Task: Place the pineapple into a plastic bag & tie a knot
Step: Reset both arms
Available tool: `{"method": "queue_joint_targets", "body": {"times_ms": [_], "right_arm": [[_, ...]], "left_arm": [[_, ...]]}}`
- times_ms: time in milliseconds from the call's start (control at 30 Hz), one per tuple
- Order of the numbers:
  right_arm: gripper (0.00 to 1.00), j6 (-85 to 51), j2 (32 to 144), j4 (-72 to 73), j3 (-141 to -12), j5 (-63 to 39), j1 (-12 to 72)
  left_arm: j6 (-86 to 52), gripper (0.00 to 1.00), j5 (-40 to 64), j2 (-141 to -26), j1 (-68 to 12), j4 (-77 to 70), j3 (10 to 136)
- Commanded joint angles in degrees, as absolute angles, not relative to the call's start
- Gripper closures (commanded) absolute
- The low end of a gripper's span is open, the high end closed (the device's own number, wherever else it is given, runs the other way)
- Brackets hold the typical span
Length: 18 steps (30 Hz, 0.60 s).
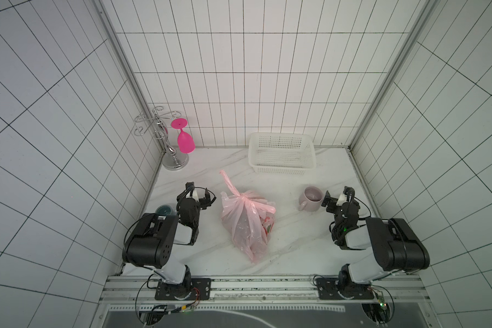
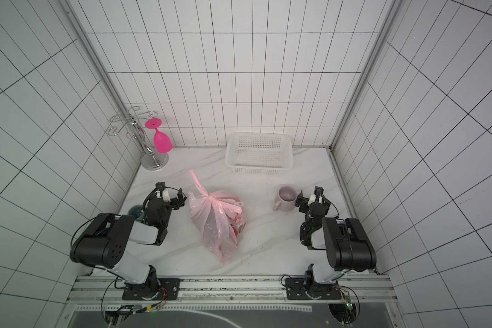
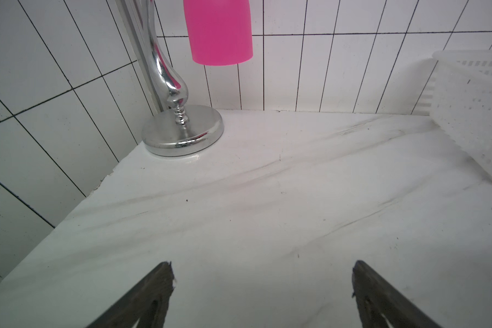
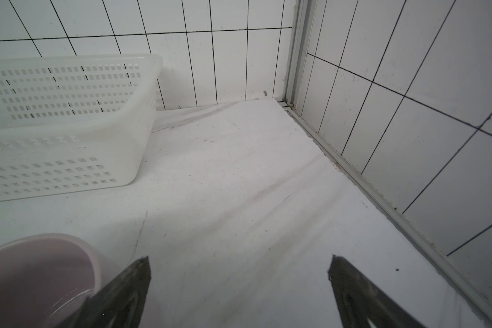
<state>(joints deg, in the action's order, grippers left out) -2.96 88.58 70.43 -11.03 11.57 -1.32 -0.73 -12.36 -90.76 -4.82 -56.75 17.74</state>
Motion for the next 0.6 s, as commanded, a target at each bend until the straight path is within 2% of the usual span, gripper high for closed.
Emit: {"method": "queue_joint_targets", "body": {"times_ms": [0, 133, 367, 567], "right_arm": [[0.01, -1.22, 88.5, 73.59, -13.74, 11.66, -0.68], [0.01, -1.56, 88.81, 74.85, -13.35, 14.55, 0.14], [0.01, -1.56, 89.12, 72.2, -14.72, 10.87, -1.06], [0.01, -1.32, 88.25, 73.19, -13.63, 10.28, -1.11]], "left_arm": [[-1.1, 0.03, -14.75, -89.51, -4.83, -55.72, 20.45], [-0.38, 0.02, -14.55, -91.03, -4.83, -61.48, 18.82], [-1.01, 0.03, -14.41, -89.17, -4.83, -53.65, 21.08], [-0.84, 0.03, -14.25, -89.32, -4.77, -54.42, 20.86]]}}
